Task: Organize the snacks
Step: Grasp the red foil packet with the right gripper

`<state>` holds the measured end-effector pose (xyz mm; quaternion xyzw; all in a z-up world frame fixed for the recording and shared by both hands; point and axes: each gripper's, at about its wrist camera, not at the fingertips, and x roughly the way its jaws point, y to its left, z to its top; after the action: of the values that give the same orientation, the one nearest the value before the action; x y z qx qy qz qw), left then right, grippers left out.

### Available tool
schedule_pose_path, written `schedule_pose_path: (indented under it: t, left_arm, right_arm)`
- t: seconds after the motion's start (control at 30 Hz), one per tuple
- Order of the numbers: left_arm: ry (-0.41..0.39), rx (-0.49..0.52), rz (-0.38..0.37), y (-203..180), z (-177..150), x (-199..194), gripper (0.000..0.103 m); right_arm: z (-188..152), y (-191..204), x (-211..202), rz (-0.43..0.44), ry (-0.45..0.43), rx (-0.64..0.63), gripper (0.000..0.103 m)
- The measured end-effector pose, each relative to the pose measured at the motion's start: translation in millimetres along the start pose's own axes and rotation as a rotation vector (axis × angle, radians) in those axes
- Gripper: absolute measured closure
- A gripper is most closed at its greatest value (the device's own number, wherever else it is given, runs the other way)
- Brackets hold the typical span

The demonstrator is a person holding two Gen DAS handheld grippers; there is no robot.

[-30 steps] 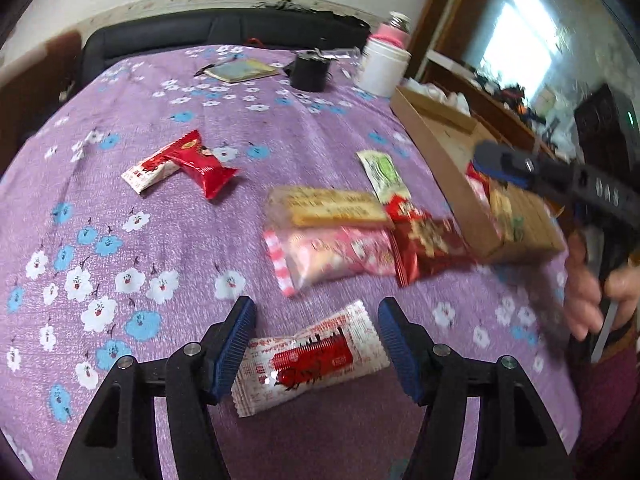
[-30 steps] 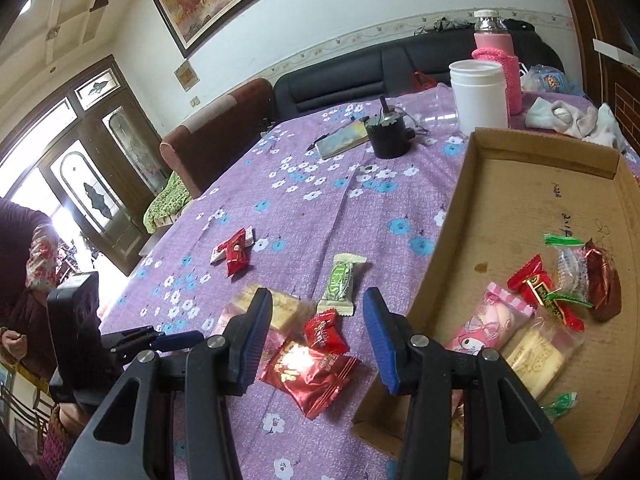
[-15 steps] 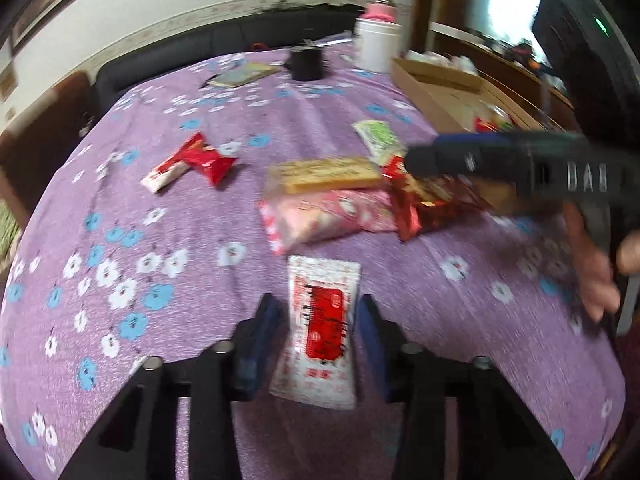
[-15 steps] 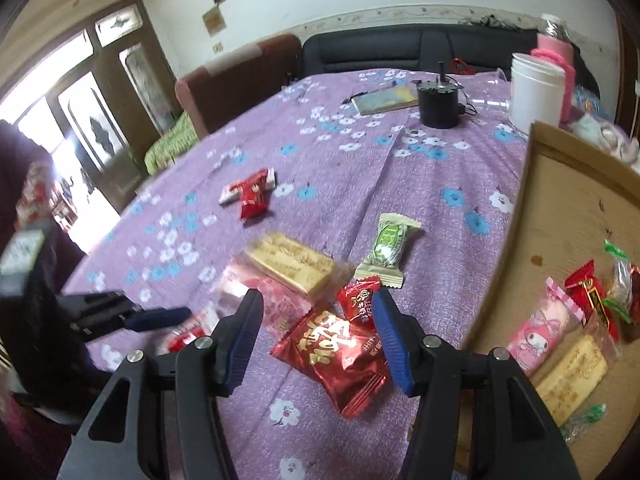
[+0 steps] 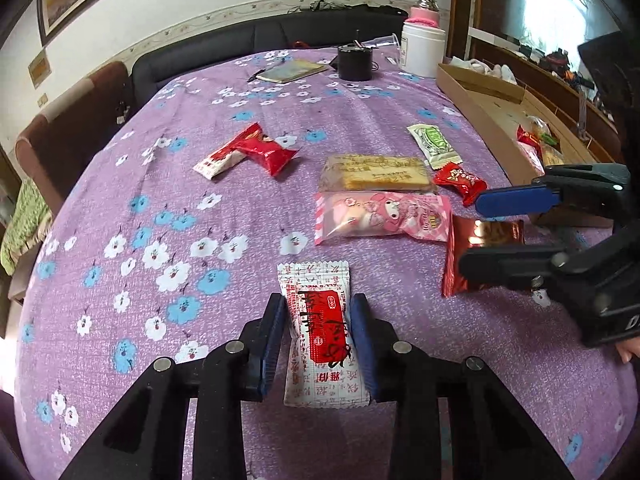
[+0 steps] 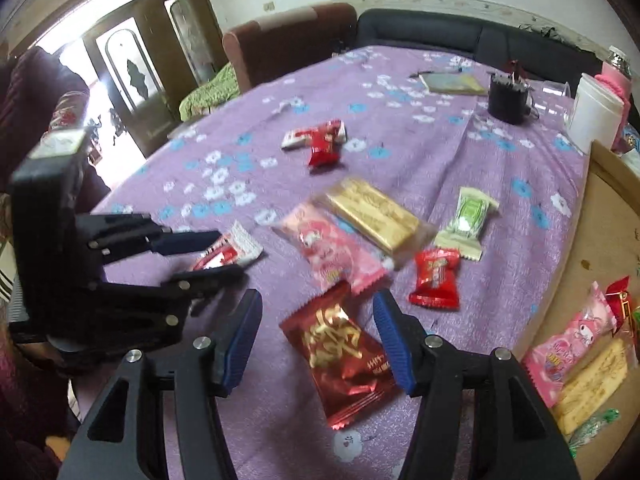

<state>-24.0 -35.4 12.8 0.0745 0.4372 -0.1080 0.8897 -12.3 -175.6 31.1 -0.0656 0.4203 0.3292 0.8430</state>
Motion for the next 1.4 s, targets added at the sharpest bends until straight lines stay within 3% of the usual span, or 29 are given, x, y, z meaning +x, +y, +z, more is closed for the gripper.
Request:
schedule_pose_path:
  t: [0.4,0.57,0.6,0.63,0.67,0.73,1.2,1.4]
  left_arm:
    - [0.002,0.008,0.004,-1.4,1.6,0.8,0.068]
    - [0.003,0.018,0.002,-2.2,3.0,2.4,0.067]
    - [0.003,0.010,-0.002,-1.3,3.5,3.0,0.067]
    - [0.001,0.004,-0.001,-1.2,3.7,3.2,0.067]
    - [-0.004,0.004,0.004,-2.1,3.4,3.1,0.068]
    - [-0.016,0.007,0.011,-5.1,2.6,2.4,0.075]
    - [-0.055,-0.067,-0.007,-6.9,4.3,-13.3,0.075]
    - [-0.065,-0.083,-0.015,-6.1,6.2,-18.6,0.075]
  right_arm:
    - [-12.4,10.1,17.9,-0.037,0.094,-0.129,0.043]
    - [-16.2,14.1,18.6,-0.056,0.093,-0.167,0.042]
    - [-16.7,13.7,18.3,-0.055,0.091,-0.165,0.045]
    - [-17.0,13.1,17.4,-0.060,0.090,-0.164,0.063]
    - [-16.6,12.6,16.0,-0.071,0.091,-0.164,0.067]
    - [-15.4,9.3,13.8,-0.062,0.091,-0.134,0.068]
    - [1.1,-7.4,-15.6,0.014,-0.066,0.019,0.068]
    - [3.1,-16.4,-18.8,0.032,-0.082,0.072,0.068]
